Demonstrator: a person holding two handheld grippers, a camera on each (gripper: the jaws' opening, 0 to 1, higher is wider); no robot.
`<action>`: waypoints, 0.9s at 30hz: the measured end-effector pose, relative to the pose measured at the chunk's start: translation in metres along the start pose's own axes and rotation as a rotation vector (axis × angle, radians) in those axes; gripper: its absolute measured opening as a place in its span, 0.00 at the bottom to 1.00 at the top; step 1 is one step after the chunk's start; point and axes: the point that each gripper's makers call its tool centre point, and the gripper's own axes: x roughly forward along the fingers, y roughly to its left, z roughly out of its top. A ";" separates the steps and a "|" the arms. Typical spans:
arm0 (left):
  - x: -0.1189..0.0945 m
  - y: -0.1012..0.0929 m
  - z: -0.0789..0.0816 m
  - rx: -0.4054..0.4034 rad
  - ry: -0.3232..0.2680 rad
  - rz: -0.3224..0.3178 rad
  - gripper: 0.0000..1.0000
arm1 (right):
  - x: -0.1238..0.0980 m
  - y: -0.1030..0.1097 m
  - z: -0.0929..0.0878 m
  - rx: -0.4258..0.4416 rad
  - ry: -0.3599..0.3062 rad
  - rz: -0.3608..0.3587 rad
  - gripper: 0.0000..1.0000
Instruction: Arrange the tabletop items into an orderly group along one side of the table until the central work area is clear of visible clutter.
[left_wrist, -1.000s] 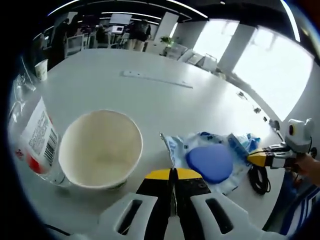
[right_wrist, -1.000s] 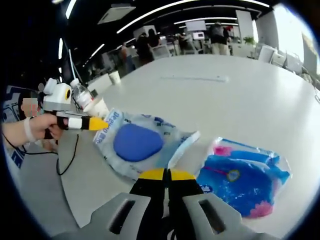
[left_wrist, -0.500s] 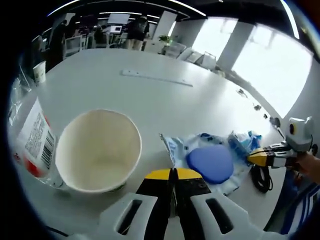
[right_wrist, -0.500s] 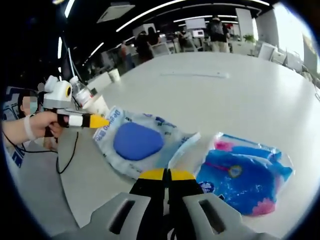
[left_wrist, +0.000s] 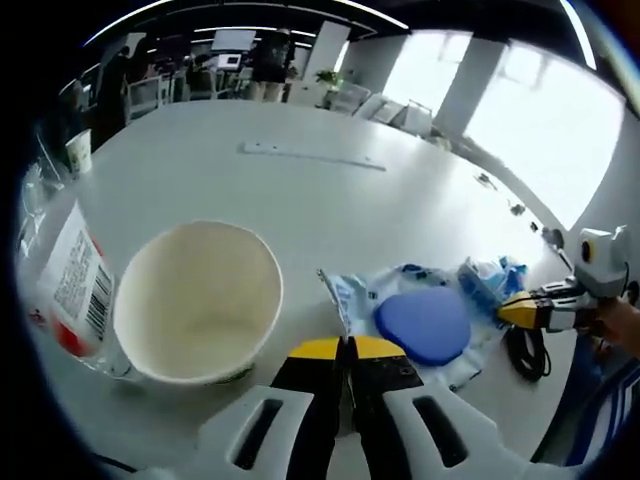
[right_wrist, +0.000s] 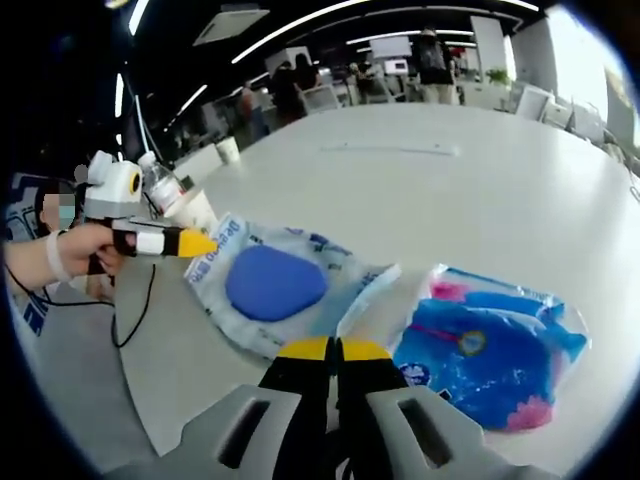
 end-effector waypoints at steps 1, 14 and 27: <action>0.000 0.000 0.000 0.001 0.000 0.001 0.00 | 0.000 0.000 0.000 -0.001 0.000 -0.001 0.00; 0.000 0.003 0.002 0.003 -0.013 0.015 0.00 | 0.000 -0.003 -0.003 0.012 -0.009 -0.012 0.00; -0.002 0.003 0.004 0.020 -0.025 0.018 0.00 | -0.002 -0.004 -0.003 0.004 -0.018 -0.024 0.03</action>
